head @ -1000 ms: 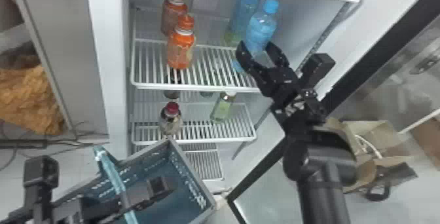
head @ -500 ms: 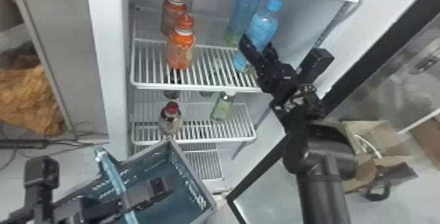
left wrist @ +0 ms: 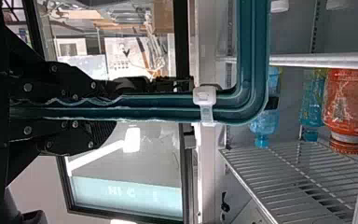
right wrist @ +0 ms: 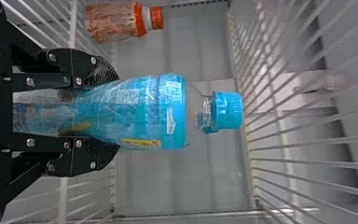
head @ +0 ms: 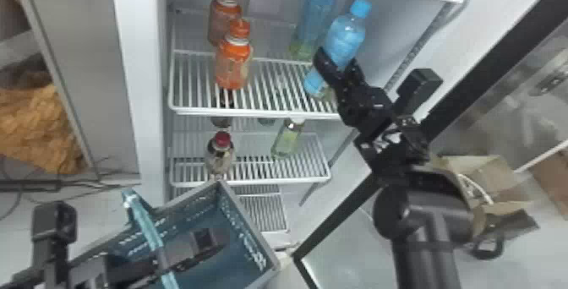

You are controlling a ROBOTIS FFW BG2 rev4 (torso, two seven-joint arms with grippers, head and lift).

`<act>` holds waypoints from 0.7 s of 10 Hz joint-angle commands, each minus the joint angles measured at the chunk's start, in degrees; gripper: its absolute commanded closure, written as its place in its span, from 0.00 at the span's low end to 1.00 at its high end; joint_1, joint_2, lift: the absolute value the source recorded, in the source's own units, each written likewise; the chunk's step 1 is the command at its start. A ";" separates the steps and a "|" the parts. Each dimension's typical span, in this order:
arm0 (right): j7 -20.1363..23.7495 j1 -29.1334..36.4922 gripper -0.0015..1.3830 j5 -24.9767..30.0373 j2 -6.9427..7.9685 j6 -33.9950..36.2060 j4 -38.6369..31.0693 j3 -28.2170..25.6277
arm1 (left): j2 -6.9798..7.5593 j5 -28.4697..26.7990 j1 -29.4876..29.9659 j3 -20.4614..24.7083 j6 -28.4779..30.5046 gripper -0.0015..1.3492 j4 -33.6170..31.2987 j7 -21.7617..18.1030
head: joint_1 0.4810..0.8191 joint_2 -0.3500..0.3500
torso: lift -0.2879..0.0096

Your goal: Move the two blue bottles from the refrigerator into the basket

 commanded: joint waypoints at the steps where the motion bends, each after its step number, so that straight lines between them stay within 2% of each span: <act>1: 0.14 2.74 0.92 -1.35 0.00 0.02 -3.62 -0.09 | 0.00 0.05 0.05 -0.04 0.00 0.89 0.03 0.00 | 0.63 0.00 | 0.93; 7: 2.25 15.54 0.92 -6.04 0.00 7.48 -18.67 -0.09 | 0.00 -0.06 0.05 0.08 0.00 0.89 0.03 0.00 | 0.63 0.00 | 0.93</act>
